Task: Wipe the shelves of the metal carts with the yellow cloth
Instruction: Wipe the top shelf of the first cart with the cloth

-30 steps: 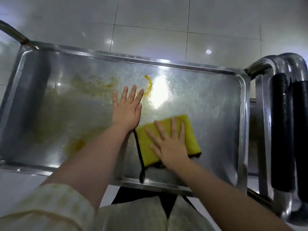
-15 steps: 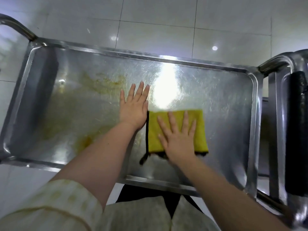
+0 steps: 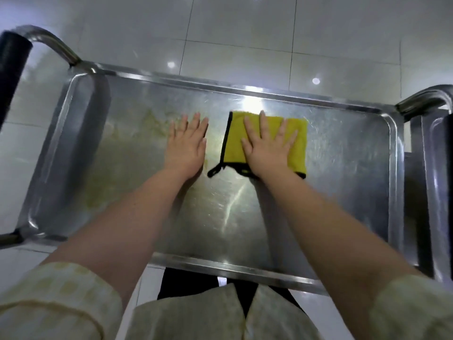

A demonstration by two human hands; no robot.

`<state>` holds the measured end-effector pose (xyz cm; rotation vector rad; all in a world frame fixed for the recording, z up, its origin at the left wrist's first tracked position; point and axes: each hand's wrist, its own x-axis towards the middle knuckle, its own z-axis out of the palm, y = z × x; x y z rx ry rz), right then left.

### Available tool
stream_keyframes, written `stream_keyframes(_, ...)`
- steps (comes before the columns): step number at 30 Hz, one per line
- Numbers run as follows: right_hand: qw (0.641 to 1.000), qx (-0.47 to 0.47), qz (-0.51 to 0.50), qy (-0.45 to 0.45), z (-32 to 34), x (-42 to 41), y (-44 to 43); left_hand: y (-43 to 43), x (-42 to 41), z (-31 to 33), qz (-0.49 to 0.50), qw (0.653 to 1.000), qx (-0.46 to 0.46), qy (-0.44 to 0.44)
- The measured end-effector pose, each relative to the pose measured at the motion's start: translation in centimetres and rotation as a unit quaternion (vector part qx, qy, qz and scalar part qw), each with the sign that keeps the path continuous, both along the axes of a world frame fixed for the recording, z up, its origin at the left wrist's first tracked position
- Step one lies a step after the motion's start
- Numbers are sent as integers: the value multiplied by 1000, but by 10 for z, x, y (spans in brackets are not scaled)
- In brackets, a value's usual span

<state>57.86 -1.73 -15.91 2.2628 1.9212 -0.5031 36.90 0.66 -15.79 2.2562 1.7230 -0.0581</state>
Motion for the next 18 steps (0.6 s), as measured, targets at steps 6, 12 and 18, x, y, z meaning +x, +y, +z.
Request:
stream_keyframes(6,995,-5,-97,-20,0,-23,56,14,-43,-12,-61,997,-20,53)
stream_keyframes(12,999,-6,-36,-1,-2,-77,-63,15,-48,-17,-68,997,-14,40)
stream_keyframes(18,998,-24,56,9,1,-146,-206,13,-47,-18,-69,997,0,43)
